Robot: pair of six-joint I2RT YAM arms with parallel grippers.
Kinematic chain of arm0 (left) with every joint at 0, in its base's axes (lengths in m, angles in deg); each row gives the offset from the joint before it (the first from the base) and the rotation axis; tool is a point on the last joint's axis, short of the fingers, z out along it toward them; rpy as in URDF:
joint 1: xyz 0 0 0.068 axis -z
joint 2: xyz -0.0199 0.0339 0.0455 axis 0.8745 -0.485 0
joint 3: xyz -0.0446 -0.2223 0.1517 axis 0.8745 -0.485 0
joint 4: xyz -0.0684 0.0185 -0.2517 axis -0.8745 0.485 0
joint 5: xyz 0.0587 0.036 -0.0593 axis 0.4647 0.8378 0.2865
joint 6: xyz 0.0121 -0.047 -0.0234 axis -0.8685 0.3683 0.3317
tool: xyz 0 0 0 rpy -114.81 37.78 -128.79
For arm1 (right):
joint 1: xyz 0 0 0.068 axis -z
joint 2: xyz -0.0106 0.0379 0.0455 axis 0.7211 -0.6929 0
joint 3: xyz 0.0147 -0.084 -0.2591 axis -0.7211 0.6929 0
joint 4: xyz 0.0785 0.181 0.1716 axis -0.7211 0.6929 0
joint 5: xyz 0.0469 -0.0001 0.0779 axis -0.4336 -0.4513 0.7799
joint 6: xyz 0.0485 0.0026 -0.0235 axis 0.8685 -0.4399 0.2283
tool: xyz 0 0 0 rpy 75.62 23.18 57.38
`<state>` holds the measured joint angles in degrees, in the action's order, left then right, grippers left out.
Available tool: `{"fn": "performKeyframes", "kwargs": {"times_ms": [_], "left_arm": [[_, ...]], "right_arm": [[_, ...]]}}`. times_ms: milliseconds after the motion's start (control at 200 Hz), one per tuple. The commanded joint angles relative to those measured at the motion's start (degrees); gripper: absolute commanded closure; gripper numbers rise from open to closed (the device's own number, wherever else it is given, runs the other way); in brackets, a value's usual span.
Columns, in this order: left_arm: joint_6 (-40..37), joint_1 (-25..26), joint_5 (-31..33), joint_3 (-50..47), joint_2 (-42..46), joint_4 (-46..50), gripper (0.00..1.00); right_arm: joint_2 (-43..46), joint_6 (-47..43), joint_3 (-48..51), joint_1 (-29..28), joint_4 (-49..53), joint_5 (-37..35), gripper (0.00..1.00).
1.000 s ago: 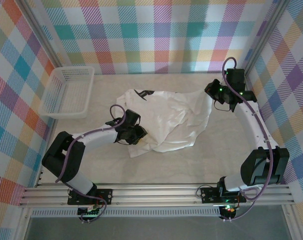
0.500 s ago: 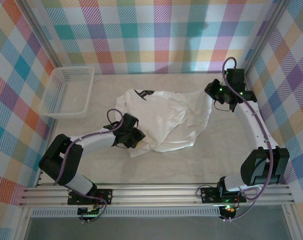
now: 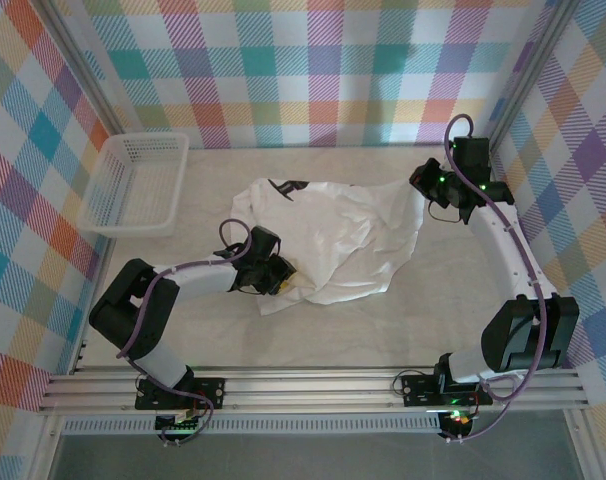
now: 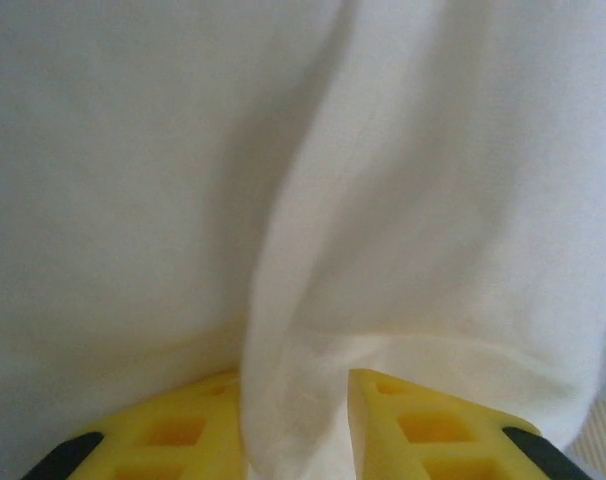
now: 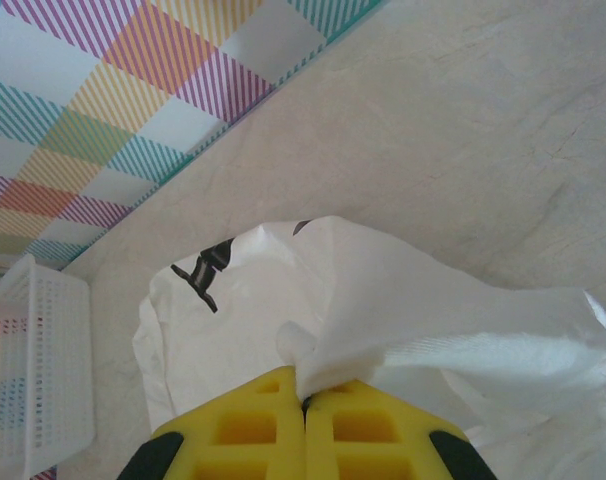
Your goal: Fold the inside-out t-shirt
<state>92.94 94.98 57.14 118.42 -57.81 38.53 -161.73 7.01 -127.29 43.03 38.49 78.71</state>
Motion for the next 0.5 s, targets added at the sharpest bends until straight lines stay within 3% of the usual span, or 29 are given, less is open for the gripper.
{"fn": "performKeyframes", "kwargs": {"times_ms": [0,185,275,340,420,495], "left_arm": [[0.5,0.1,-0.2,-0.2,1.0,-1.0,0.74],[-0.3,0.1,-0.5,0.1,0.8,-0.8,0.85],[-0.2,0.0,-1.8,-0.1,-0.7,-1.8,1.00],[-1.3,-0.4,-2.1,0.1,-0.2,-1.6,1.00],[-7.3,-3.5,-1.4,4.7,4.6,3.1,1.00],[-18.8,-8.1,1.8,17.8,10.1,16.9,1.00]], "right_arm": [[1.5,-1.1,-1.0,0.1,0.5,0.3,1.00],[1.2,-1.0,-1.2,0.0,0.4,0.4,1.00],[1.3,-0.9,-1.2,0.0,0.5,0.5,1.00],[1.6,-0.7,-1.6,0.1,0.6,0.3,1.00],[1.9,0.5,-4.4,0.0,0.9,0.1,1.00],[1.7,1.3,-10.8,0.1,0.8,-0.1,1.00]]}}
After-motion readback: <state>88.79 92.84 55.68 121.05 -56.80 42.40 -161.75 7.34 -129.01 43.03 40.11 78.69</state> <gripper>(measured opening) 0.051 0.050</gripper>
